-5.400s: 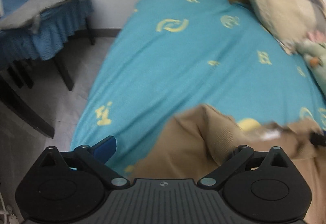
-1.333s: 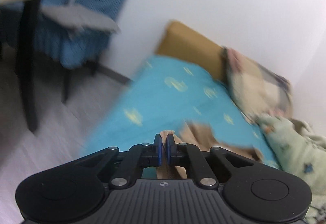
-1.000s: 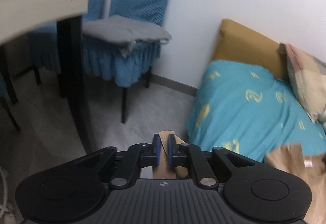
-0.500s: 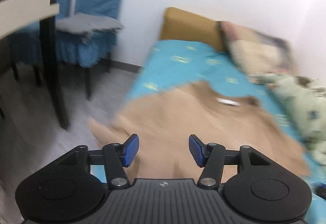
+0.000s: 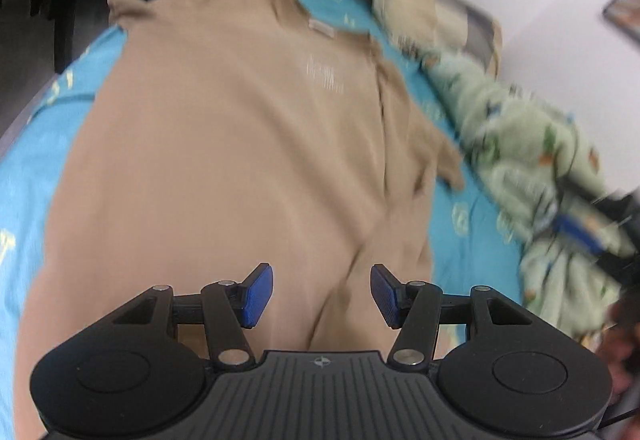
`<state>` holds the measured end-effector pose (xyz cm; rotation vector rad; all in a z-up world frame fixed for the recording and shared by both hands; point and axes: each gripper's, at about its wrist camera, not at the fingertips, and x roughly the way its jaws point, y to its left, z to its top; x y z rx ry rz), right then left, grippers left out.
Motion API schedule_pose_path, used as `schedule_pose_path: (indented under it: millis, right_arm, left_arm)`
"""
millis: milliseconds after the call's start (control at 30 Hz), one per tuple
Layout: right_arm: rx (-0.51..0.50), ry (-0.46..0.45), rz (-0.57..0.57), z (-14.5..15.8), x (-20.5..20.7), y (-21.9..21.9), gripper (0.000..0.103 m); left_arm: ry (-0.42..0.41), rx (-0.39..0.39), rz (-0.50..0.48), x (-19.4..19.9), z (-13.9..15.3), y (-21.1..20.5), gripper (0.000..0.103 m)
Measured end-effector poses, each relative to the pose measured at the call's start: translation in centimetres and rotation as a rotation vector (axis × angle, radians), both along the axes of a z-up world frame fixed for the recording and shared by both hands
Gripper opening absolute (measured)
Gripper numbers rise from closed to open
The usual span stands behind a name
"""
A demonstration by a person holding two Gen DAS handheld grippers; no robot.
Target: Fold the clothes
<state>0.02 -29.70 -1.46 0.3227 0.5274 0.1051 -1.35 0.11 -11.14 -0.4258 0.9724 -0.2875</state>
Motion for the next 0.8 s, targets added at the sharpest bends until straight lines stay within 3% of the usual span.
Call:
schedule_pose_path:
  millis: [200, 233, 300, 333, 433, 600, 667, 800]
  right_arm:
    - [0.100, 0.001, -0.093, 1.7, -5.1, -3.5, 0.081]
    - [0.114, 0.007, -0.110, 1.6, -5.8, -3.9, 0.081]
    - [0.129, 0.009, -0.139, 1.6, -6.9, -4.6, 0.081]
    - [0.133, 0.005, -0.151, 1.6, -7.4, -4.9, 0.081]
    - [0.135, -0.026, -0.181, 1.9, -8.2, -5.6, 0.081]
    - [0.117, -0.077, -0.234, 2.3, -8.7, -6.5, 0.081]
    - [0.122, -0.078, -0.247, 2.1, -8.6, -7.0, 0.081]
    - [0.118, -0.064, -0.249, 1.7, -8.2, -7.6, 0.081]
  left_arm:
    - [0.029, 0.049, -0.188, -1.1, -1.4, -3.4, 0.054]
    - [0.018, 0.069, -0.207, -1.3, -1.4, -3.9, 0.048]
    - [-0.012, 0.117, -0.229, -1.7, -0.9, -4.9, 0.011]
    - [-0.033, 0.140, -0.238, -1.9, -0.6, -5.4, 0.008]
    - [-0.149, 0.213, -0.264, -4.0, 1.5, -7.6, 0.008]
    - [-0.265, 0.227, -0.370, -6.8, 3.8, -13.2, 0.007]
    - [-0.247, 0.212, -0.415, -7.2, 3.3, -15.7, 0.007]
    - [-0.236, 0.262, -0.489, -7.5, 0.8, -20.3, 0.007]
